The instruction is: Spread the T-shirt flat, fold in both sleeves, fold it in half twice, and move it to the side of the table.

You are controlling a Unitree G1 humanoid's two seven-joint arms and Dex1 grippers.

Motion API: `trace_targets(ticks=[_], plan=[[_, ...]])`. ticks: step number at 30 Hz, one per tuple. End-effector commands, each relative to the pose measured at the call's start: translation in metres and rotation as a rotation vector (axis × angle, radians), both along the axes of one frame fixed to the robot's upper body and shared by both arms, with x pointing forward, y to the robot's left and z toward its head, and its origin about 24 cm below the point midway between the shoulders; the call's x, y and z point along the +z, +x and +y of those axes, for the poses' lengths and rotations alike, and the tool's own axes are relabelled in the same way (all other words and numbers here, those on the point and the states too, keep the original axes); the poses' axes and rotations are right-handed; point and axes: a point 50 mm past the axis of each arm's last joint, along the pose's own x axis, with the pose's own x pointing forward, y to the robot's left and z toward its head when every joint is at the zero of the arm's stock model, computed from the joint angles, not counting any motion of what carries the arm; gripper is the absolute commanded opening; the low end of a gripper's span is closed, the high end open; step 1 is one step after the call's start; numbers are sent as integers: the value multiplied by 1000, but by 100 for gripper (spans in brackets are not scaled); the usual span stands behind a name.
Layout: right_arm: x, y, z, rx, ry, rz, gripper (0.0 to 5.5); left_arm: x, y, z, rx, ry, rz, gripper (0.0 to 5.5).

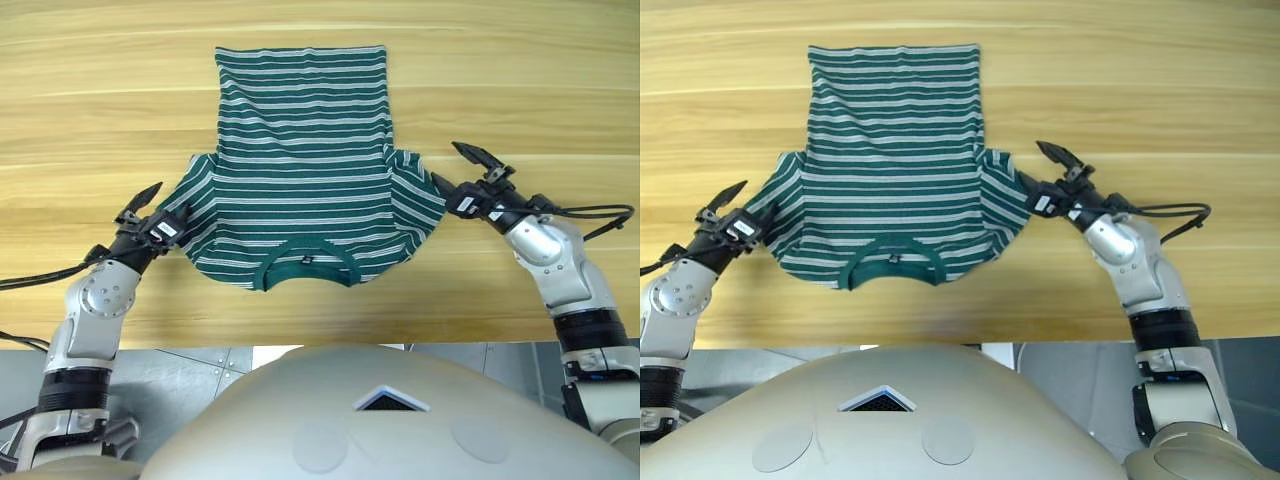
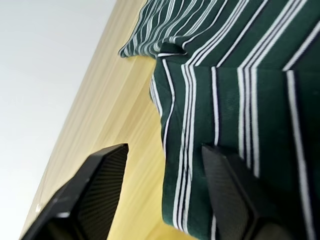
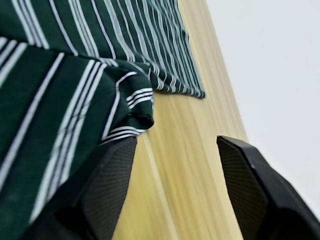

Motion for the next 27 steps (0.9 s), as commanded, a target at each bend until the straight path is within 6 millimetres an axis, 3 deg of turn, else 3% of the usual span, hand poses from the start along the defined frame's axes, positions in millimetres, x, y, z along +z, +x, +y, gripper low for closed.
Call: trace_targets(ticks=[1, 7, 12, 15, 20, 23, 27], plan=[[-12, 3, -10, -76, -24, 37, 296, -6, -1, 0, 15, -16, 22, 272], [-13, 6, -15, -108, -21, 1, 296, 19, 11, -23, -50, -125, -130, 272], [32, 13, -14, -149, 128, -233, 296, 56, 17, -28, -29, -238, -328, 272], [41, 3, -2, -86, 211, -208, 296, 71, 21, -34, -49, -338, -396, 272], [-1, -20, -4, -43, 82, 36, 296, 68, 27, -43, -84, -353, -382, 272], [-20, -18, -12, -86, 30, 109, 296, 66, 30, -48, -100, -370, -376, 272], [-28, -9, -21, -130, -18, 125, 296, 58, 30, -53, -114, -381, -350, 272]])
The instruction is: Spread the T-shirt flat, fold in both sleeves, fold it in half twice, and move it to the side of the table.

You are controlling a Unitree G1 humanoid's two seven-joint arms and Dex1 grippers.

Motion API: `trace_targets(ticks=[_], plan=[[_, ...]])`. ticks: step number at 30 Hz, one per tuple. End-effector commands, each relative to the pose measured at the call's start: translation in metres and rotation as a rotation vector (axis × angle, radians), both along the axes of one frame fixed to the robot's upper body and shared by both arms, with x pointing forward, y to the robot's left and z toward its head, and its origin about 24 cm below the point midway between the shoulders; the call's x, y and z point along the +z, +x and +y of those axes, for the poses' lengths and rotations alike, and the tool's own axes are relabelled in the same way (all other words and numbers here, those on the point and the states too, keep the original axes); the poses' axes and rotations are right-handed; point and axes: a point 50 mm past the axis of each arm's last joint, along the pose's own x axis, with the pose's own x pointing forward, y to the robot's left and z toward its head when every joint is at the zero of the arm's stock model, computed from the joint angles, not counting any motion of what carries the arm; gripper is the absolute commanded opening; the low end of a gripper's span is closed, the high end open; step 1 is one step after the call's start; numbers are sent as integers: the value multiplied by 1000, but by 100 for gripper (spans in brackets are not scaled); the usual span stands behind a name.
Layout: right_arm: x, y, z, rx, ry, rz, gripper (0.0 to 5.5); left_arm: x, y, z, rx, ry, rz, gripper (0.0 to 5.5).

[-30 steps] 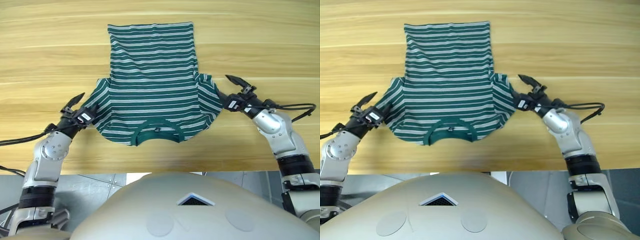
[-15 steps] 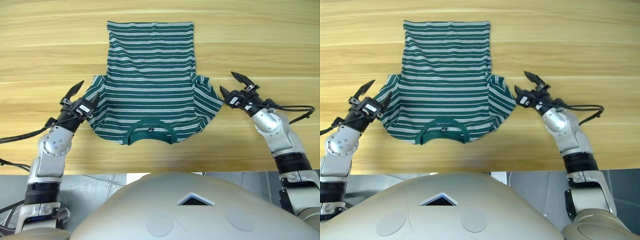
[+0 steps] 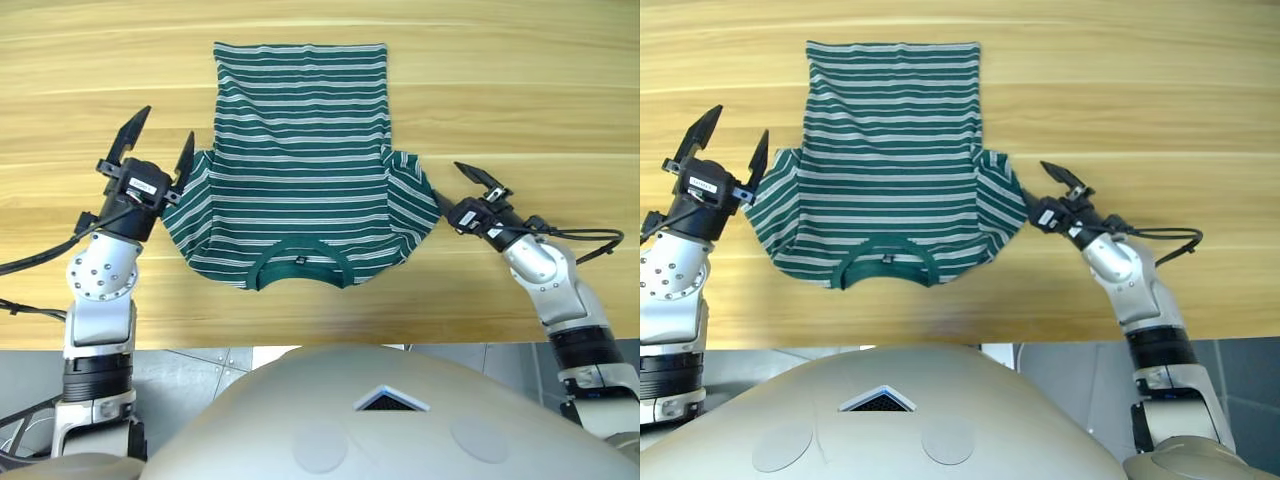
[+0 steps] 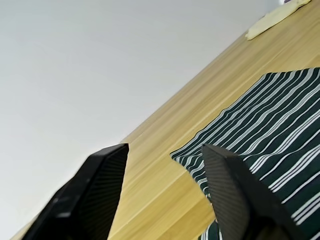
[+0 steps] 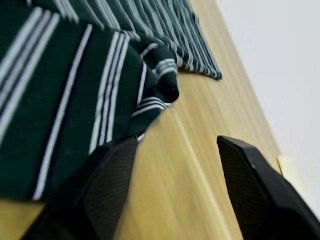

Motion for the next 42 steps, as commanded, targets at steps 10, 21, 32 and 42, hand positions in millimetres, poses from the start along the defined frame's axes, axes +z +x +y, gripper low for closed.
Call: trace_targets(ticks=[10, 21, 32, 42], plan=[[-13, 6, -35, -106, -154, 38, 296, -15, 3, -16, -81, 45, 63, 272], [32, -24, 18, 201, 222, -24, 296, -28, 39, -42, -208, 92, 89, 272], [-32, -60, -11, 223, -95, 331, 296, -51, 140, -133, -438, 413, 193, 272], [20, -27, 20, 237, 248, 18, 296, -67, 154, -113, -308, 489, 316, 272]])
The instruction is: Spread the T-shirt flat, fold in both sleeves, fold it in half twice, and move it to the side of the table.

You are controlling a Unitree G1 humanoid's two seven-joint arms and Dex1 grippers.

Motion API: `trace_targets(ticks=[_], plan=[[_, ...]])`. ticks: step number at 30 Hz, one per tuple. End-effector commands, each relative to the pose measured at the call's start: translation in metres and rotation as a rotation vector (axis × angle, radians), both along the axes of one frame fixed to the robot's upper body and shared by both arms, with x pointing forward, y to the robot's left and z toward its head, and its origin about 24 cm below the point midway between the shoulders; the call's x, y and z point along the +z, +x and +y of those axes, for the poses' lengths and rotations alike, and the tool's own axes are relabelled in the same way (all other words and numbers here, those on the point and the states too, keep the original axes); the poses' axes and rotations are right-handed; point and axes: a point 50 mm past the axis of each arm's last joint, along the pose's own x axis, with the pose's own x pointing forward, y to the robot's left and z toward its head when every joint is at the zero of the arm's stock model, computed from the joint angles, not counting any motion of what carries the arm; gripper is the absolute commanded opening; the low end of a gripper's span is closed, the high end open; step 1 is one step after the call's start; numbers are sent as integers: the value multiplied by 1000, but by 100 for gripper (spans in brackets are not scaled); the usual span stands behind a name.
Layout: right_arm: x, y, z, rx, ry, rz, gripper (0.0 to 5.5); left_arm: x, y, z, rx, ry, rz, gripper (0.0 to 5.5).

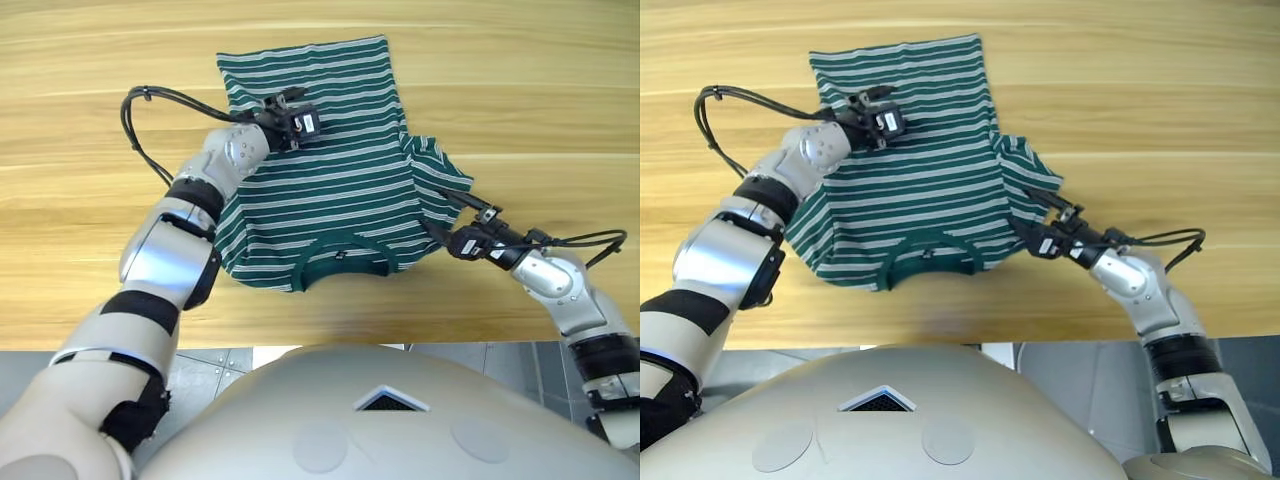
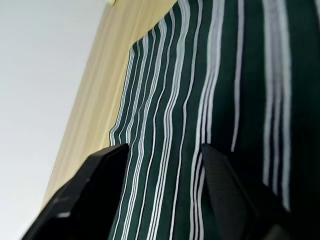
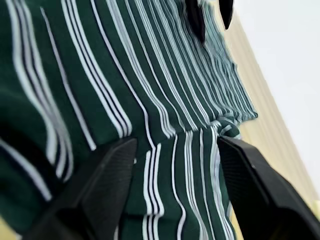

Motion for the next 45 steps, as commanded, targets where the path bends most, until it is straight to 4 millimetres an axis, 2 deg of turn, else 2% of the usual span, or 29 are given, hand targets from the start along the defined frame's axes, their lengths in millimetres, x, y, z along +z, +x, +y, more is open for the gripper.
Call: trace_targets(ticks=[1, 5, 7, 12, 15, 17, 20, 25, 29, 32, 34, 37, 39, 41, 45], plan=[[15, 2, 7, -7, 144, -20, 296, -3, 2, 5, 33, 25, 7, 272], [-6, -10, 2, 14, 47, 82, 296, 2, 5, 5, 56, 4, -19, 272], [-14, -12, 6, 19, 32, 107, 296, 3, 6, 4, 68, 0, -24, 272], [-17, -5, 21, 29, 60, 112, 296, 1, 6, 4, 84, 0, -16, 272], [-29, -14, 18, 41, -5, 206, 296, 3, 9, 7, 108, 1, -15, 272], [-31, -16, 13, 37, -36, 225, 296, 3, 10, 8, 118, 5, -11, 272], [-20, -19, 1, 77, -78, 205, 296, 1, 9, 11, 133, 11, 3, 272], [19, -17, 10, 158, 82, 104, 296, 0, 8, 12, 141, 12, 13, 272], [24, -9, 0, 150, 14, 80, 296, -1, 8, 14, 150, 10, 15, 272], [39, -4, 9, 178, 89, 18, 296, -1, 8, 14, 152, 9, 16, 272], [47, -2, 22, 193, 193, 12, 296, -1, 8, 14, 152, 9, 16, 272], [22, -1, 27, 191, 130, 85, 296, 0, 9, 12, 151, 7, 14, 272], [-3, -3, 27, 166, 63, 176, 296, 0, 9, 9, 145, 6, 14, 272], [-23, -11, 28, 159, 15, 260, 296, 0, 9, 5, 134, 8, 16, 272], [-32, -20, 25, 164, -24, 300, 296, 0, 9, 4, 133, 10, 17, 272]])
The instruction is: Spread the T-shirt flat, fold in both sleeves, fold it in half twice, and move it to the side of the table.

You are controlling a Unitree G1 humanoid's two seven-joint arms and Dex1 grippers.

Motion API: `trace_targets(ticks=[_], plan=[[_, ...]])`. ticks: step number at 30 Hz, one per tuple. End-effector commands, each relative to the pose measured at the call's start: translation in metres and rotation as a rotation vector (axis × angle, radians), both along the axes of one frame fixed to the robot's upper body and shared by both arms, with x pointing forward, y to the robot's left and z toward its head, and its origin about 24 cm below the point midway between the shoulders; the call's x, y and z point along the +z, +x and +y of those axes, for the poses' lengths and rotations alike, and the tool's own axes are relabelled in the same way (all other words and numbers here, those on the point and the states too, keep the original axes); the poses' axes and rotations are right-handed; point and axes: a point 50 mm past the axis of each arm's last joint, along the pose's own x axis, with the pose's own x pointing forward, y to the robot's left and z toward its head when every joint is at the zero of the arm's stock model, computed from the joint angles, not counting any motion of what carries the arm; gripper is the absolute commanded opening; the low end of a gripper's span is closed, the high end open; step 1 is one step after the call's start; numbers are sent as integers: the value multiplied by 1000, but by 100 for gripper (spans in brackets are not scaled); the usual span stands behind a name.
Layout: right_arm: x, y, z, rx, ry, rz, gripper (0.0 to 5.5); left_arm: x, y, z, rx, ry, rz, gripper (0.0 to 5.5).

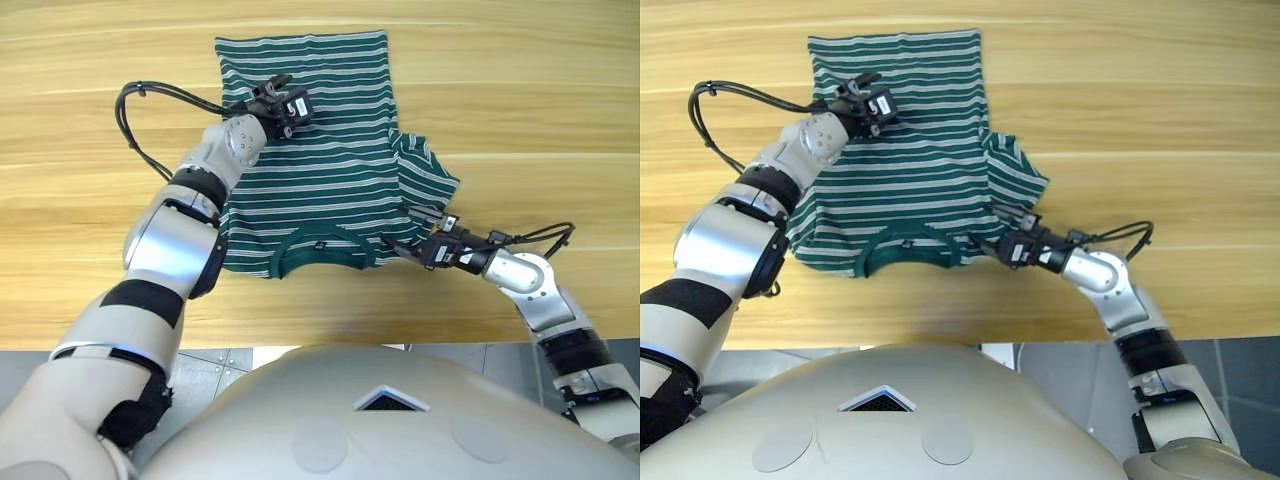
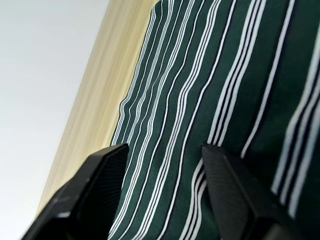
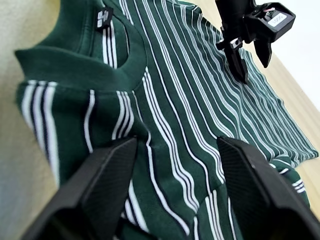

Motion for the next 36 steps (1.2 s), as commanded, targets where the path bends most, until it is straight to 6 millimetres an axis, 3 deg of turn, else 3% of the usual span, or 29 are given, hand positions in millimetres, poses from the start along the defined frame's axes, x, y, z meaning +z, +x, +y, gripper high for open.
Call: trace_targets(ticks=[1, 6, 18, 23, 30, 32, 34, 36], plan=[[-23, -16, -12, 8, -135, 116, 296, 1, 2, -2, 1, 18, 13, 272], [-19, -19, -31, 35, -231, 115, 296, 2, 3, -1, 15, 26, 14, 272], [17, -7, -20, 102, -68, 1, 296, 1, 3, -1, 22, 23, 25, 272], [62, 15, 3, 13, 343, -116, 296, 14, 9, -2, 30, -67, -37, 272], [59, 31, 19, -26, 394, -182, 296, 37, 11, -3, -53, -204, -169, 272], [51, 34, 26, -29, 368, -173, 296, 52, 11, 6, -73, -247, -285, 272], [43, 42, 31, -72, 315, -201, 296, 71, 4, 31, -60, -341, -440, 272], [39, 57, 30, -171, 239, -294, 296, 81, -24, 79, 1, -365, -576, 272]])
